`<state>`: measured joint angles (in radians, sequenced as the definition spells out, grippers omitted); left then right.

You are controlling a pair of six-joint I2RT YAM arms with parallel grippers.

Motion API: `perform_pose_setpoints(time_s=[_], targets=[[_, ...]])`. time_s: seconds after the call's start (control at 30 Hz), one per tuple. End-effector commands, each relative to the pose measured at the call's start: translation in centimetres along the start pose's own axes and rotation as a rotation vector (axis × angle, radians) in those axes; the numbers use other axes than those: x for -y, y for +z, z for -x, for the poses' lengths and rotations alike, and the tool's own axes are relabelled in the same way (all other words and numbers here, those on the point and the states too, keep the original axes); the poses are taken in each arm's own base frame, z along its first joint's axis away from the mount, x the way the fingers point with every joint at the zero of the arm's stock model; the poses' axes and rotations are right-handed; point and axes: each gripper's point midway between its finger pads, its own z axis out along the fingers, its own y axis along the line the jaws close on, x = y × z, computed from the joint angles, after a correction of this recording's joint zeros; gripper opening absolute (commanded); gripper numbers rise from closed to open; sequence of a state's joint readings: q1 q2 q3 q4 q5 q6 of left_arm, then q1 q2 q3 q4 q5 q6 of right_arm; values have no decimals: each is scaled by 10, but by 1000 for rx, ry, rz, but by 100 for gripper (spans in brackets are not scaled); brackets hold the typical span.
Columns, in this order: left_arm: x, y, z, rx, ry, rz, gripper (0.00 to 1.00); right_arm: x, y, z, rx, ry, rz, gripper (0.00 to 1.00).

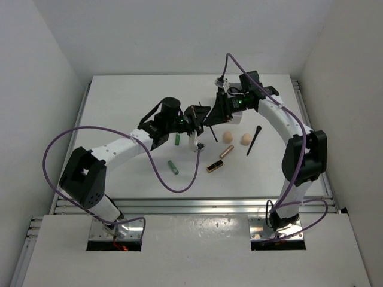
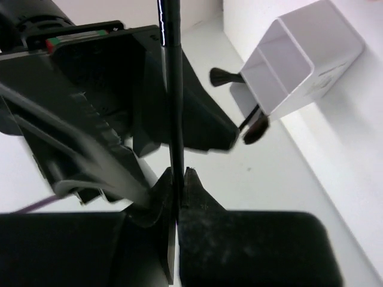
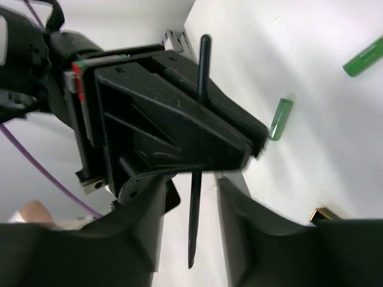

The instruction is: Organize the makeup

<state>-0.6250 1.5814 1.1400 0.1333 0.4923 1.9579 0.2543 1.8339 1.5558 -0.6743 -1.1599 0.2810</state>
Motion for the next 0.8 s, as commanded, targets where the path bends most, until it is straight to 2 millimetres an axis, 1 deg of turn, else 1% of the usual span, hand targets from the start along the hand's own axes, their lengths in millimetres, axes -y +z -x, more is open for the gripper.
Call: perform_pose_setpoints(time_s=[0.0,0.03,0.07,0.1,0.13,0.17,0.2,0.23,0.27,0.3,0.33,0.37,0.4,0.43,0.47,0.5,0.53,0.57,0.6,0.63,0.67,0.7,0.73,0.77], targets=[[0,-8,10,23,-114,-12,0,-18,-28,25,81,-104,-6,51],[4,-8,11,26,-151,-21,0,-20,-34,29,98,-116,-18,65],[3,-11,12,26,-184,-23,0,-19,-48,35,132,-123,-36,74],[6,-11,13,26,-253,-24,0,-27,-56,44,156,-158,-44,76],[7,-9,16,25,-292,-26,0,-28,-61,48,171,-169,-55,78],[9,-9,16,25,-342,-27,0,-29,-72,53,196,-185,-71,88],[14,-10,17,13,-464,-31,0,-33,-84,58,225,-203,-88,89],[6,-11,10,-6,-526,-10,0,-28,-95,63,255,-207,-129,89],[0,-13,7,-18,-599,7,0,-27,-100,65,269,-216,-151,89],[7,-7,8,-16,-699,-7,0,-28,-117,68,318,-244,-217,89],[11,-6,6,-26,-895,-5,0,-16,-119,64,332,-238,-253,89],[-4,-6,0,-8,-982,24,0,-13,-126,66,366,-261,-332,89],[-6,-6,-1,17,-1080,27,0,-25,-134,79,425,-375,-359,89],[-3,-2,3,48,-1285,23,0,-2,-128,62,414,-329,-381,89],[-16,-5,0,113,-1377,38,0,-6,-133,63,449,-364,-418,89],[-20,-4,1,146,-1470,40,0,-25,-141,82,530,-500,-415,89],[-28,-3,4,196,-1636,42,0,-10,-133,65,534,-448,-408,89],[-35,0,11,291,-1701,11,0,-13,-133,66,554,-478,-393,89],[-39,-1,10,333,-1761,6,0,-23,-136,79,630,-580,-363,88],[-51,-1,15,400,-1853,1,0,-26,-134,73,646,-600,-349,86],[-57,0,18,446,-1885,-13,0,-35,-137,80,684,-667,-336,84],[-61,2,22,496,-1910,-37,0,-32,-133,77,697,-636,-321,78],[-71,2,20,530,-1937,-29,0,-39,-126,79,710,-641,-282,76],[-68,5,21,538,-1950,-46,0,-53,-126,86,746,-668,-241,72]])
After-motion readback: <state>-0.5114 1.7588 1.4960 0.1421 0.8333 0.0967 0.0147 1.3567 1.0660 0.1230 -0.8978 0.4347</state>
